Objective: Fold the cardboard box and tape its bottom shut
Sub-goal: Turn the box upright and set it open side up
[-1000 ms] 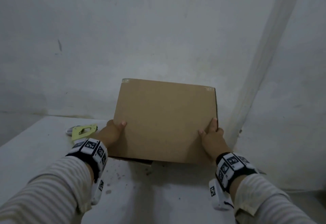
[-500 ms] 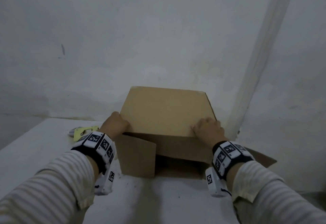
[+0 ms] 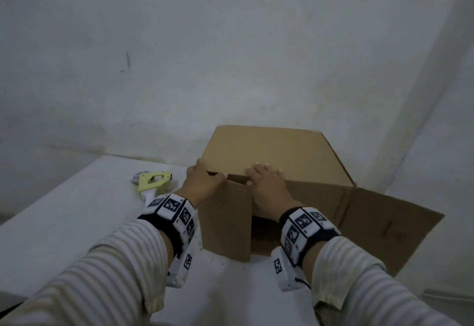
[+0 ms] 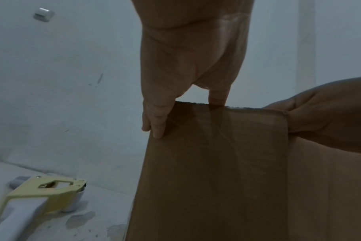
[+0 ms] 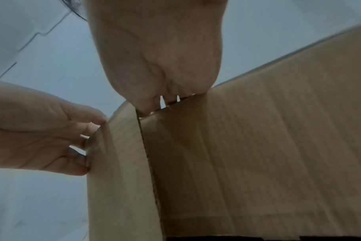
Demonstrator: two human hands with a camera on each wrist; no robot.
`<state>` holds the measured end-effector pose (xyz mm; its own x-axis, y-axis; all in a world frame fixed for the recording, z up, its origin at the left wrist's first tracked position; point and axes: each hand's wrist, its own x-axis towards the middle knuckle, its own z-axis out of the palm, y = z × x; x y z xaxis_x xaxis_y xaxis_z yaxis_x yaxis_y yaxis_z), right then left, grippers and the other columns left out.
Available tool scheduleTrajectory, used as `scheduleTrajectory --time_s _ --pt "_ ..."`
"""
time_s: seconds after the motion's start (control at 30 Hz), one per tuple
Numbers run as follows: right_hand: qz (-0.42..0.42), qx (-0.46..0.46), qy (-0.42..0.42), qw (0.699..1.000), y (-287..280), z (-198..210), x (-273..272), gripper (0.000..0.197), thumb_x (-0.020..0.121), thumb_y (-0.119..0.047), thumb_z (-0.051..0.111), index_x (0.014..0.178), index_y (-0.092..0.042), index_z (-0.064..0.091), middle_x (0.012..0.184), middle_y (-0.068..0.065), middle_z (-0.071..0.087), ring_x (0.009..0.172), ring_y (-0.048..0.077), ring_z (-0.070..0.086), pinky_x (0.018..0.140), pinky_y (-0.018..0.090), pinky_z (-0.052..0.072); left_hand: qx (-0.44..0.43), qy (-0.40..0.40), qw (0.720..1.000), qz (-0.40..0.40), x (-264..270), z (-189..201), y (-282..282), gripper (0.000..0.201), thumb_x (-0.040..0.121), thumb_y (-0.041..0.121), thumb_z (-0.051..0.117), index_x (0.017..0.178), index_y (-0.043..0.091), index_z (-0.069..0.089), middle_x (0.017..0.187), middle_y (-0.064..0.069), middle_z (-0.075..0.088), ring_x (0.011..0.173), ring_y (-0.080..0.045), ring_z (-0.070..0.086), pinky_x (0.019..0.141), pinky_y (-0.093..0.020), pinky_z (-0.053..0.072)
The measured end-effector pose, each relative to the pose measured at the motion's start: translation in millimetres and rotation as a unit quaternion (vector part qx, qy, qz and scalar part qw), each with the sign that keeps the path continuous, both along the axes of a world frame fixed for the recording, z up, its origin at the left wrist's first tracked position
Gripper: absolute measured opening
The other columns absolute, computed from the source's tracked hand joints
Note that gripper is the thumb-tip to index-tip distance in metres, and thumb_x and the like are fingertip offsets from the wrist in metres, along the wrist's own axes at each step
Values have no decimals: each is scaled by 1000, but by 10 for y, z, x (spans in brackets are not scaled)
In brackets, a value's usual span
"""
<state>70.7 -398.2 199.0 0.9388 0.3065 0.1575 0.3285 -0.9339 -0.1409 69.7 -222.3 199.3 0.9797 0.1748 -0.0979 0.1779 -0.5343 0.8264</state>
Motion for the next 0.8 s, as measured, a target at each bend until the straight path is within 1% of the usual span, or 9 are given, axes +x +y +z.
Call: scheduleTrajectory --time_s 0.1,0.23,0.3,0.4,0.47,0.5,0.63,0.73,0.8 --pt "-15 -12 18 1000 -22 -28 1 55 99 -41 37 149 -21 25 160 2 16 147 25 10 117 44 5 -36 13 999 -4 29 -2 55 61 80 35 61 130 13 33 127 -13 44 107 -29 51 89 -42 50" --pt "-50 -20 15 998 -156 -85 -24 65 97 -41 45 152 -23 16 161 2 9 148 25 5 118 45 1 -53 53 992 -99 -24 15 111 75 86 18 54 148 14 13 97 -6 51 82 -21 50 64 -27 42" --pt "-50 -16 12 999 -186 -101 -18 64 97 -38 45 152 -23 16 162 1 8 148 24 4 118 44 1 -43 62 988 -134 -59 55 218 66 85 17 56 145 12 27 96 -10 53 84 -25 53 70 -30 46" --pt "-57 -8 1 998 -180 -119 -12 61 98 -37 44 151 -24 19 161 0 12 148 23 6 118 44 2 14 77 981 -177 -95 185 412 27 85 12 58 109 1 60 91 -12 60 86 -26 60 80 -34 53" --pt "-66 1 -1 998 -165 -127 -2 60 98 -38 42 151 -24 20 161 -1 13 148 22 7 118 43 1 100 79 973 -195 -95 283 504 8 85 6 55 79 2 60 75 -11 57 69 -23 58 67 -29 55" --pt "-70 5 -1 998 -159 -129 4 59 98 -38 41 151 -24 20 161 -1 13 148 21 7 118 43 1 166 74 963 -200 -77 318 537 12 84 4 52 72 7 55 71 -12 53 63 -23 54 60 -28 52" --pt "-77 19 -10 997 -155 -158 9 57 99 -37 41 151 -24 22 160 -2 15 148 21 8 118 42 1 433 9 880 -193 -55 396 649 18 88 10 51 88 17 67 93 -9 64 81 -23 57 69 -30 47" --pt "-77 33 -22 996 -162 -177 -8 56 98 -35 43 150 -24 24 160 -2 17 148 20 9 118 42 1 487 -71 860 -136 -30 302 689 26 90 14 50 103 19 72 108 -7 64 97 -29 59 76 -32 46" --pt "-76 38 -30 996 -185 -186 -24 57 98 -33 45 150 -24 24 160 -3 17 148 20 9 118 42 1 470 -98 870 -109 -15 207 661 29 90 13 47 105 18 71 112 -12 59 102 -34 56 81 -34 47"
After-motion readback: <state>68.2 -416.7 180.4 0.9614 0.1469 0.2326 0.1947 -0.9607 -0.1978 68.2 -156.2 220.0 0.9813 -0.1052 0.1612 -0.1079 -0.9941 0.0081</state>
